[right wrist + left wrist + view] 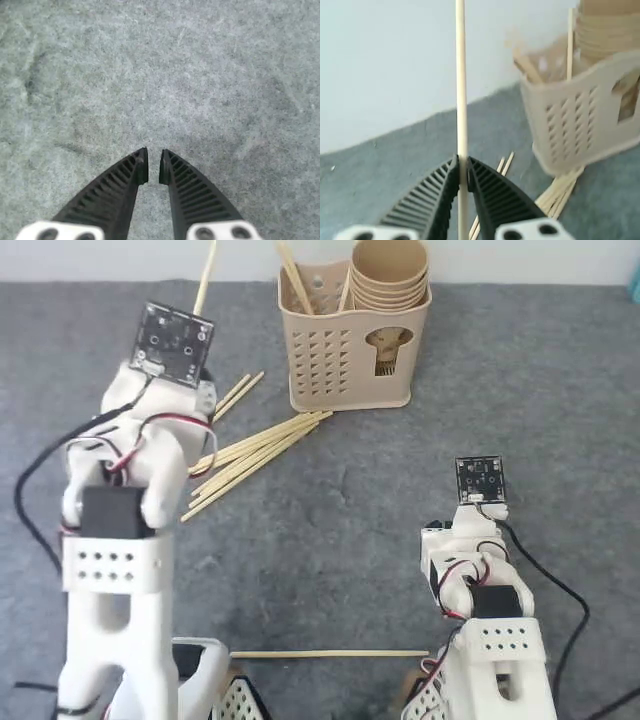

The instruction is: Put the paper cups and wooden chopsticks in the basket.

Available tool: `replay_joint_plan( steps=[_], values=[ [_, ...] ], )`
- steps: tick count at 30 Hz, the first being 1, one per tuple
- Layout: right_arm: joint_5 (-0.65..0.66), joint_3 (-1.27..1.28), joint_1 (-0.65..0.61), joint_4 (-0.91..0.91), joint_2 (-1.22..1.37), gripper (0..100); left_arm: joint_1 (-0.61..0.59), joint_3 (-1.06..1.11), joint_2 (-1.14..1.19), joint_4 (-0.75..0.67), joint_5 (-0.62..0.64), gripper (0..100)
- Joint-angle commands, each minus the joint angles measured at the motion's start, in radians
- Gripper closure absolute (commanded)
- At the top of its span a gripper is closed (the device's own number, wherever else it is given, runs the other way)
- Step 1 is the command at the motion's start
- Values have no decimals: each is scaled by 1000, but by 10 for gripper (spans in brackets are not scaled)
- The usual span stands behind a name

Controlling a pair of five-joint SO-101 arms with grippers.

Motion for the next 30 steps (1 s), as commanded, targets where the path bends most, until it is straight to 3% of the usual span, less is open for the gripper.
replay_joint_plan(
  steps=[1, 6, 13, 16, 20, 30],
  values=[
    [-11, -8, 12, -10, -12, 948, 54, 28, -38, -210, 114, 989],
    [-11, -8, 12, -10, -13, 948, 118, 174, -40, -582, 176, 989],
    [-9, -8, 12, -10, -15, 948, 216, 453, -37, -1255, 295, 989],
    [-9, -8, 12, -10, -15, 948, 264, 490, -2, -1430, 298, 989],
    [-9, -8, 12, -10, -15, 948, 284, 404, 135, -1499, 298, 990],
    [29, 3, 13, -15, -19, 948, 293, 62, 485, -1494, 299, 990]
  ],
)
